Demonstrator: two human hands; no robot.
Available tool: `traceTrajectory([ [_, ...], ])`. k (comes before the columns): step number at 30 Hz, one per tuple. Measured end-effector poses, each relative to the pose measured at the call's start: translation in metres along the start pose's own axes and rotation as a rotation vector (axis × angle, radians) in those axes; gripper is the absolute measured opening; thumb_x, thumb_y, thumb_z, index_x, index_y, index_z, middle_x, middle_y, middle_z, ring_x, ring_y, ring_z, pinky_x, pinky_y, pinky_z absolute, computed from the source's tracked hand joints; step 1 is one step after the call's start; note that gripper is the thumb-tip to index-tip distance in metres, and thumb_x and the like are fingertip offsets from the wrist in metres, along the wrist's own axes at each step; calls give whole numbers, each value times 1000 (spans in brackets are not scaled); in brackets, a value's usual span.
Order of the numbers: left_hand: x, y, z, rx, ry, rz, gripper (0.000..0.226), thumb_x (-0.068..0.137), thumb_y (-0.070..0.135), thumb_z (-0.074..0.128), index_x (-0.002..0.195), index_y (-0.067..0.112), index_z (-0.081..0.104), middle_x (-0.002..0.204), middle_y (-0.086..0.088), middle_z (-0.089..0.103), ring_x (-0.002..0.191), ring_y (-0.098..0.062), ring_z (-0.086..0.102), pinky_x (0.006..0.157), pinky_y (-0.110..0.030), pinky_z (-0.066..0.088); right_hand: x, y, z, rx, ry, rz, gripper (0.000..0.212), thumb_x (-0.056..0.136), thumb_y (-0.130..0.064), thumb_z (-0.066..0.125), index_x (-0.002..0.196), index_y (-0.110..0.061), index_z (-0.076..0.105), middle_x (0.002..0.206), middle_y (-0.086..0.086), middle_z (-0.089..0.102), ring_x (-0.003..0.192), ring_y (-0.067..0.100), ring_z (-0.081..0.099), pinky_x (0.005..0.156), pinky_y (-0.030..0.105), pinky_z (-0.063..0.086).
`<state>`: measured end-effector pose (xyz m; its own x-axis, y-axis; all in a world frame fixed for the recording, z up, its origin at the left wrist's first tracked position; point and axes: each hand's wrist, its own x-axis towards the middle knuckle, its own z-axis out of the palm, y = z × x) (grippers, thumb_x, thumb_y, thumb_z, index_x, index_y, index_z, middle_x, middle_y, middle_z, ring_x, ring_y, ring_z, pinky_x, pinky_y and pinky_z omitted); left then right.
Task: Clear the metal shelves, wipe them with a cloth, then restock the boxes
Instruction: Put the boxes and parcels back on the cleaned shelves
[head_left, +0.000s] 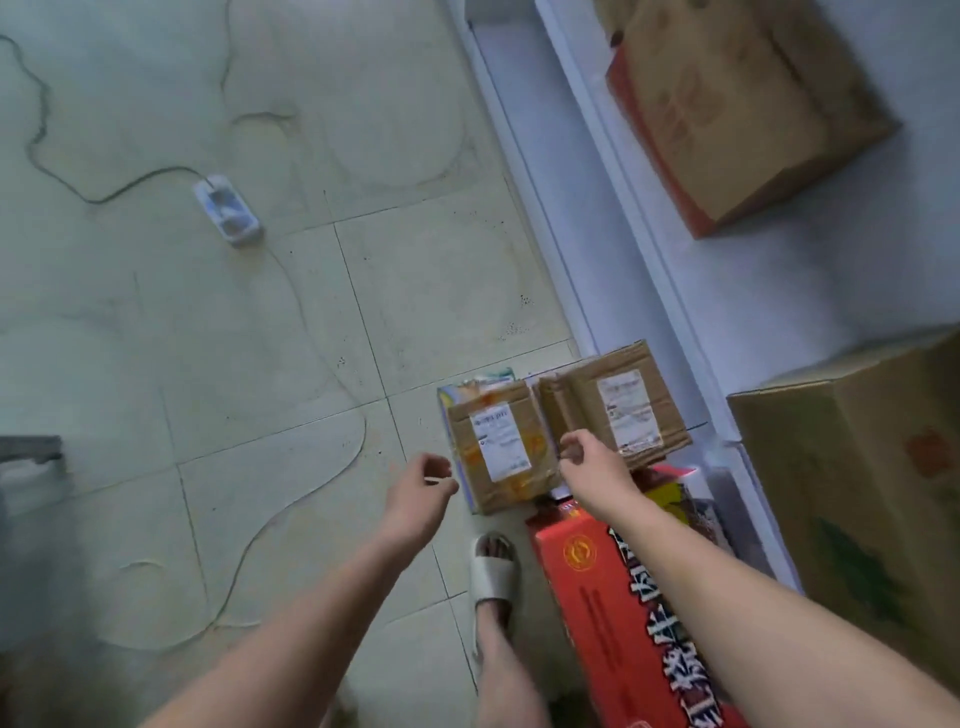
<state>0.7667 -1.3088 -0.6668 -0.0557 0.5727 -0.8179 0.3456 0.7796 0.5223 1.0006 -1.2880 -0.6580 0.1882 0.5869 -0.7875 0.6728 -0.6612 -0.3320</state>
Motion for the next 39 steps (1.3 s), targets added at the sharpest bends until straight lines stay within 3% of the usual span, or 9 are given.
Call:
traceTrajectory([
  [6,111,-74,89,92,-58,-198,60,98,28,62,150,9,38,148,-8,49,133,-29,50,106,-36,42,115,68,69,-121,-98,136,71,101,-29,55,159,-9,20,161,13,29,142,35,39,114,40,36],
  [8,126,-86,107,8,-97,-260,43,102,25,56,140,9,46,135,-1,57,120,-19,61,91,-26,45,131,83,84,-78,-117,213,76,101,-30,55,161,-9,13,164,12,25,147,34,33,116,39,32],
  [11,123,-81,118,-200,-114,-273,18,101,11,54,119,8,56,104,-2,71,74,1,71,66,-14,51,129,76,88,9,-117,245,55,97,-29,56,147,-10,42,145,14,53,130,34,51,104,38,43],
  [13,103,-65,106,-293,-55,-245,20,100,17,57,119,12,57,105,1,72,79,-2,71,64,-18,50,110,53,80,26,-79,183,45,97,-27,54,140,-14,50,139,9,54,125,32,54,99,36,44],
  [16,59,-25,64,-370,78,-157,14,101,31,55,112,25,61,104,5,71,87,-3,65,56,-14,47,65,0,54,39,7,40,51,100,-27,50,150,-21,43,150,3,43,132,28,48,108,39,40],
  [23,-115,120,-120,-447,380,229,58,73,52,79,123,25,66,128,-6,65,111,-18,68,96,-47,57,-133,-206,-53,384,-29,-372,66,94,-17,62,153,-29,37,145,0,47,126,18,51,108,37,44],
  [29,-337,210,-285,-357,754,691,61,81,17,83,132,30,51,123,12,52,102,12,59,86,-18,52,-320,-371,-104,407,-48,-930,63,77,-32,74,130,-55,48,127,-16,65,114,4,64,100,31,52],
  [36,-529,157,-429,-436,1149,947,55,84,20,81,134,19,59,120,3,68,108,-5,65,80,-12,52,-524,-488,-45,243,-165,-1443,91,83,-19,79,145,-63,30,131,-11,65,113,11,66,94,40,58],
  [39,-593,99,-468,-390,1308,994,61,82,36,83,135,33,53,126,15,61,115,0,59,88,-19,53,-595,-521,12,187,-231,-1596,85,83,-18,80,149,-46,34,124,-15,64,108,7,65,83,24,56],
])
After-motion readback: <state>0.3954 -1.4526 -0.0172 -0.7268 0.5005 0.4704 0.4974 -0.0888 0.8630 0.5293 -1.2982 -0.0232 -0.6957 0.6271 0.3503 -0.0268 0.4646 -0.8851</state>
